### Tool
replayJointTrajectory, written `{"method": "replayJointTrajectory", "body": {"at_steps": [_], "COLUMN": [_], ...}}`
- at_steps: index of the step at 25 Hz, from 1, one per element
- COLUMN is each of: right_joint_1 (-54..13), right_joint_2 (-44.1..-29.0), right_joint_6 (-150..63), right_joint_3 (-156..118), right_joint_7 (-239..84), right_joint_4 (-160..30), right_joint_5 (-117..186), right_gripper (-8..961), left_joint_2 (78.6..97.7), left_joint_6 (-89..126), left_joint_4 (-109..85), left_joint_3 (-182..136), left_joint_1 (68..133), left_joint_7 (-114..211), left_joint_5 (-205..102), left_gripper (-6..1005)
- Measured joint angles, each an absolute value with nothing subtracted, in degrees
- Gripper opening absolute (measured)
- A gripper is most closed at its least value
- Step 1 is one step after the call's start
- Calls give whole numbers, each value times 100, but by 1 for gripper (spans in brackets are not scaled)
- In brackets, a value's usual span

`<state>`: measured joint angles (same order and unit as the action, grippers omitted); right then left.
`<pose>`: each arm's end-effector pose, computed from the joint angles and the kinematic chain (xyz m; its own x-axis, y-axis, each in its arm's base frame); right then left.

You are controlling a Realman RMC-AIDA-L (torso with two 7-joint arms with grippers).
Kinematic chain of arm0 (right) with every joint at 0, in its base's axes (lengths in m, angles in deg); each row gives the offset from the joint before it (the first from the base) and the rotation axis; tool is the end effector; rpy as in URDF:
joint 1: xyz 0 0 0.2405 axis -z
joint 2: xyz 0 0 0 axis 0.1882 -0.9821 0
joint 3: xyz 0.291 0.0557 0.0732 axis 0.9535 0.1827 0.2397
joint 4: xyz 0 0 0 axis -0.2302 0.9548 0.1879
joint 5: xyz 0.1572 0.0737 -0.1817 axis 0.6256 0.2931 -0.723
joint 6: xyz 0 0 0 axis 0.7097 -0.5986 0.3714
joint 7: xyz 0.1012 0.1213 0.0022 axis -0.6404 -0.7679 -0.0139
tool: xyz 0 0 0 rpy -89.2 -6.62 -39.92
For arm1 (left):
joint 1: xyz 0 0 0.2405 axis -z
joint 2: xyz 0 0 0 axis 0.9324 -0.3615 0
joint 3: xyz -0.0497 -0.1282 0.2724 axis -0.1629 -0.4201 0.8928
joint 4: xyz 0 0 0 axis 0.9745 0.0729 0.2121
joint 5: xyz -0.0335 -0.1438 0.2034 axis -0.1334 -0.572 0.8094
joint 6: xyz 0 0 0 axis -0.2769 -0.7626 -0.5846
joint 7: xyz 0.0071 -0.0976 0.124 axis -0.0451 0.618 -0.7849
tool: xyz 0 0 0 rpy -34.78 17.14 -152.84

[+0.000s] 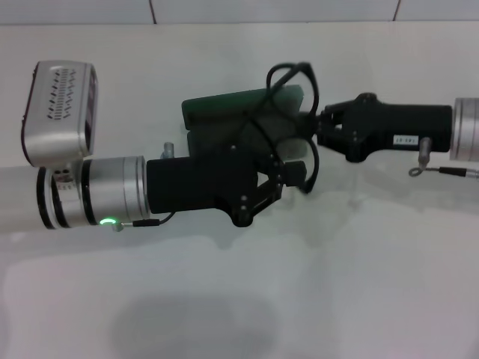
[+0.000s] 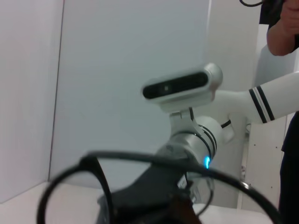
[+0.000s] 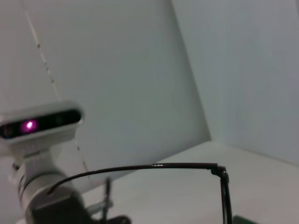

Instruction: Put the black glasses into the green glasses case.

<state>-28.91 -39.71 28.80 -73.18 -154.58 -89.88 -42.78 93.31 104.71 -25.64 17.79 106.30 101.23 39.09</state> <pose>0.2352 0.4386 -0.0688 0.7767 -0.2810 -0.5637 -0.3711 -0.9273 -0.0490 -0.2603 0.3635 -0.1094 0.7288 0.1039 0.6768 0.1735 -0.9842 -0.0357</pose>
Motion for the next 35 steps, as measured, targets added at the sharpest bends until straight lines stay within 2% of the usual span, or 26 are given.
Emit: {"method": "replayJointTrajectory", "body": {"at_steps": [35], "right_joint_1": [-2796], "right_joint_2": [-3960], "right_joint_6": [3394], "right_joint_3": [-7759], "right_joint_7": [-14917], "right_joint_4": [-9041], "right_joint_5": [-4212], "right_gripper": [55], "left_joint_2": [9328], "left_joint_6": [10446], "left_joint_4": [-2573], "left_joint_3": [1888], "left_joint_1": [10798], "left_joint_7": [10173], "left_joint_5": [3902], "left_gripper": [1]}}
